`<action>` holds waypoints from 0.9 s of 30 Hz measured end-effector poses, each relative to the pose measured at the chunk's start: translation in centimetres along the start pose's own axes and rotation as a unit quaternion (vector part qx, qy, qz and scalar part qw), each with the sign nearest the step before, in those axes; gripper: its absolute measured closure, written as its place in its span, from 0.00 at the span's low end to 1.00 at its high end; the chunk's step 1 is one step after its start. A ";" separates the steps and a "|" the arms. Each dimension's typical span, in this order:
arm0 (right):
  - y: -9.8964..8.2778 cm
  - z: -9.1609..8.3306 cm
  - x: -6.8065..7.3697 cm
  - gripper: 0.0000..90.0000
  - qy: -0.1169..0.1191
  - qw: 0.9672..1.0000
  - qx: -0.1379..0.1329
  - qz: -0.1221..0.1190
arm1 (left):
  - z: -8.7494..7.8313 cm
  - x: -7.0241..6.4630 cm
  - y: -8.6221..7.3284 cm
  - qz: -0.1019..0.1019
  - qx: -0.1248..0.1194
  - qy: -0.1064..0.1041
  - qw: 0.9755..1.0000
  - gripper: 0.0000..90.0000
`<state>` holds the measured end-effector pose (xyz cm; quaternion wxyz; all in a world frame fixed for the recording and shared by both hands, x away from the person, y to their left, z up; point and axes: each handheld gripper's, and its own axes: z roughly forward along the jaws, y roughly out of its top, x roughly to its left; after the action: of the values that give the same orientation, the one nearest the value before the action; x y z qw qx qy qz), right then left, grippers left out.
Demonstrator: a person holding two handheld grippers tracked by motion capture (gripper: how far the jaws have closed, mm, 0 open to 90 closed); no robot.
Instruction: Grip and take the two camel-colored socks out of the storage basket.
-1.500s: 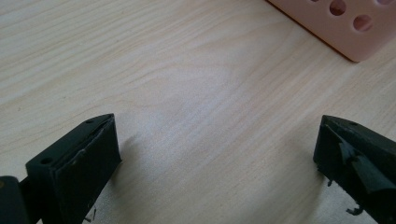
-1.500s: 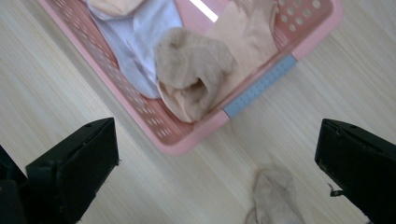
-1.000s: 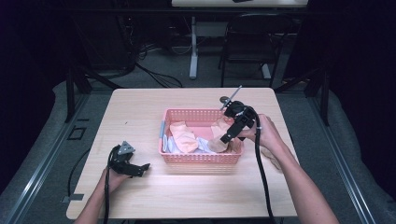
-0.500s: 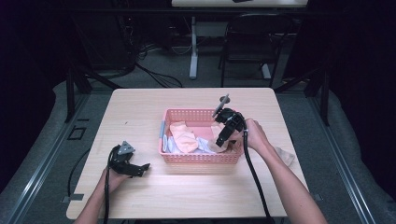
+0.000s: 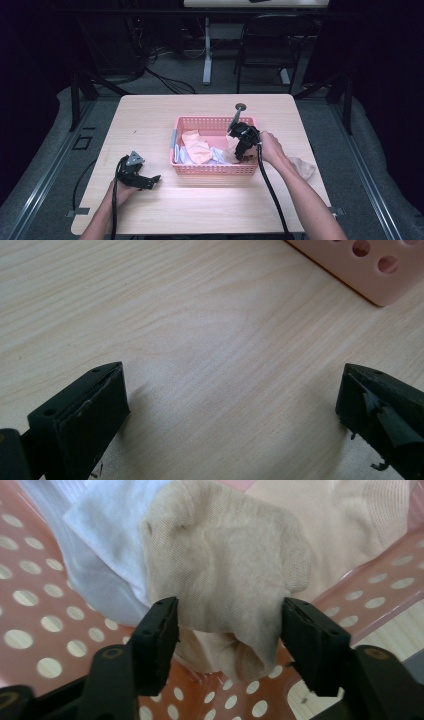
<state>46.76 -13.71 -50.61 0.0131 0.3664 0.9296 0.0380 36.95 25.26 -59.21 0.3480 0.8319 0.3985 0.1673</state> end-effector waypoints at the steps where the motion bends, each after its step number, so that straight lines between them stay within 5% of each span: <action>1: 0.0 0.1 0.0 0.49 -0.005 1.000 0.006 -0.001 | 0.0 0.0 0.0 0.000 0.000 0.000 1.000 0.00; 7: 0.2 0.6 0.1 0.70 -0.041 0.999 0.023 -0.004 | 0.0 0.0 0.0 0.000 0.000 0.000 1.000 0.00; 13: 0.1 0.6 0.2 0.91 -0.037 0.999 0.014 0.002 | 0.0 0.0 0.0 0.000 0.000 0.000 1.000 0.00; 27: -0.4 -2.6 1.0 0.94 -0.014 0.999 -0.028 -0.016 | 0.0 0.0 0.0 0.000 0.000 0.000 1.000 0.00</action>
<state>45.63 -13.48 -47.99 0.0368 0.3519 0.9334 0.0591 36.96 25.26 -59.21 0.3480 0.8319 0.3985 0.1674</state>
